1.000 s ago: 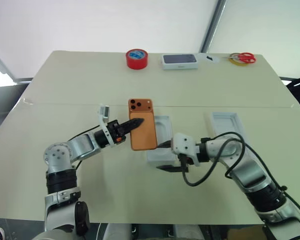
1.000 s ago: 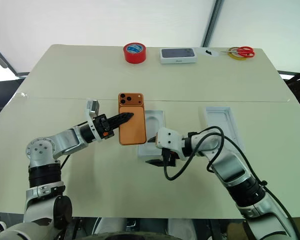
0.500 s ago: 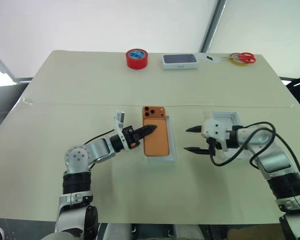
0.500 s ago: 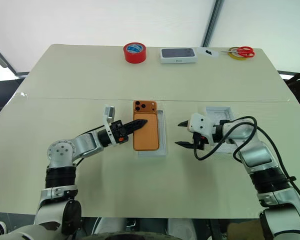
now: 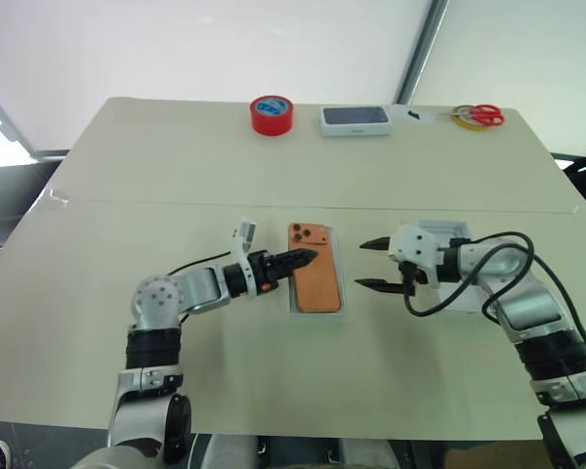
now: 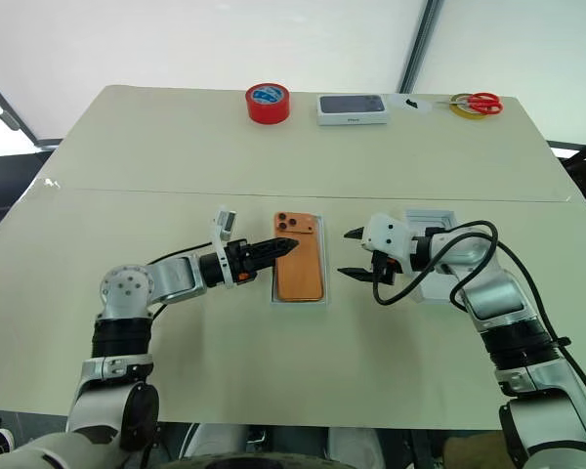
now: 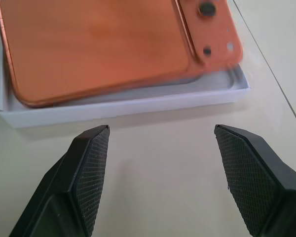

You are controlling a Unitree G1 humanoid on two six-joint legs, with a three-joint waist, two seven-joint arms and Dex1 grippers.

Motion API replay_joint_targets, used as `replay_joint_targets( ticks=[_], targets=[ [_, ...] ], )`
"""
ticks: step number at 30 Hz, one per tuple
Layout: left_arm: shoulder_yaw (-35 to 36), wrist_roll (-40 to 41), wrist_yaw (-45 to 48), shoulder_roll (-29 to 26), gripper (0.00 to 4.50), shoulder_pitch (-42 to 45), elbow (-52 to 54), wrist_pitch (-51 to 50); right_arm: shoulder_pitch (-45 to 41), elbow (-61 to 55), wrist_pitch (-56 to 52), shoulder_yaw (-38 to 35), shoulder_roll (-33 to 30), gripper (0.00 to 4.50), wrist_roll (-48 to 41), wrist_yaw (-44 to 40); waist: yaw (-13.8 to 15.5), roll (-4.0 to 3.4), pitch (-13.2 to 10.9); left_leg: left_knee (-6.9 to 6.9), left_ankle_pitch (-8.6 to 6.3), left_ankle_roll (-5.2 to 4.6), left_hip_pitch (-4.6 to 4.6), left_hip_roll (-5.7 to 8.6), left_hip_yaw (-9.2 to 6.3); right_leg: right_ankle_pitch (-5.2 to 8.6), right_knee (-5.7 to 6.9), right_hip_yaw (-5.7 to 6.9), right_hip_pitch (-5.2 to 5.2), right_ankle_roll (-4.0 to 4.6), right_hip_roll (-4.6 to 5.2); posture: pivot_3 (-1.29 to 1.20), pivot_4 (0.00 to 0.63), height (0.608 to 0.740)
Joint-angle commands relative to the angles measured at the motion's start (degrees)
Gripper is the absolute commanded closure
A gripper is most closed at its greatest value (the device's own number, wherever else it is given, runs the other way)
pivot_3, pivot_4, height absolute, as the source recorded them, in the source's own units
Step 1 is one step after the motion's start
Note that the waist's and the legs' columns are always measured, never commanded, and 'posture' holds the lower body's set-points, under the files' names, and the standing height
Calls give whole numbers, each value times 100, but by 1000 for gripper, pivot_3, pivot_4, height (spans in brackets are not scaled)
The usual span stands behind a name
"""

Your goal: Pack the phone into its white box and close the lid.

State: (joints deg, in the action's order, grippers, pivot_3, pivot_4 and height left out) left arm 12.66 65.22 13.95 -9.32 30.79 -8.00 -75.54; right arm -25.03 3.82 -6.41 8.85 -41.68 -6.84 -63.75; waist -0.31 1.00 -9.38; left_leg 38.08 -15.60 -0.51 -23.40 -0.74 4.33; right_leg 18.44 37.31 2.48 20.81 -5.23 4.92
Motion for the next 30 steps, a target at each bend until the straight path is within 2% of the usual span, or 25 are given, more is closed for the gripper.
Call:
replay_joint_targets(
  ticks=[1,12,20,22,24,25,28,30],
  targets=[
    [71,-29,-269,16,1280,196,11,-247,-73,-129,63,-25,7,920,52,64,2,0,0,1,0,0,0,0,0,0,0,0,0,0,0,0,150,730],
    [-135,-196,34,-676,1280,207,725,-717,-223,59,123,-15,118,920,130,140,-32,-1,-1,-1,2,4,0,-3,0,0,1,0,4,-1,-7,0,150,730],
    [107,-414,97,-1052,1280,-45,1238,-324,-287,180,177,24,232,920,186,189,-25,-2,-3,0,2,5,0,-4,0,0,0,-1,2,-1,-6,0,150,730],
    [-70,-849,155,-1233,1816,-117,1348,106,-332,256,153,22,265,1496,244,268,-32,-3,-3,0,2,6,0,-4,0,0,0,-1,2,-1,-7,0,150,730],
    [-696,-1619,531,-1699,2545,-308,1648,834,-375,388,374,81,262,2277,423,380,-35,-4,-4,-1,3,6,0,-5,0,0,0,-1,4,-1,-9,0,150,730],
    [-933,-1888,663,-1845,3234,-372,1748,1093,-387,433,433,114,260,3001,480,393,-37,-6,-5,-3,3,7,-1,-6,0,0,0,-1,5,-1,-11,0,150,730],
    [-1785,-2768,1011,-2229,4492,-494,1873,1837,-418,517,539,218,305,4311,598,395,-14,-11,-8,-6,3,8,-1,-6,4,1,-2,-3,6,0,-11,0,150,730],
    [-2170,-3144,1289,-2335,4500,-586,1782,2194,-426,560,653,286,337,4451,727,462,-20,-11,-9,-6,2,8,0,-5,4,0,-4,-3,5,0,-9,0,150,730]
  ],
)
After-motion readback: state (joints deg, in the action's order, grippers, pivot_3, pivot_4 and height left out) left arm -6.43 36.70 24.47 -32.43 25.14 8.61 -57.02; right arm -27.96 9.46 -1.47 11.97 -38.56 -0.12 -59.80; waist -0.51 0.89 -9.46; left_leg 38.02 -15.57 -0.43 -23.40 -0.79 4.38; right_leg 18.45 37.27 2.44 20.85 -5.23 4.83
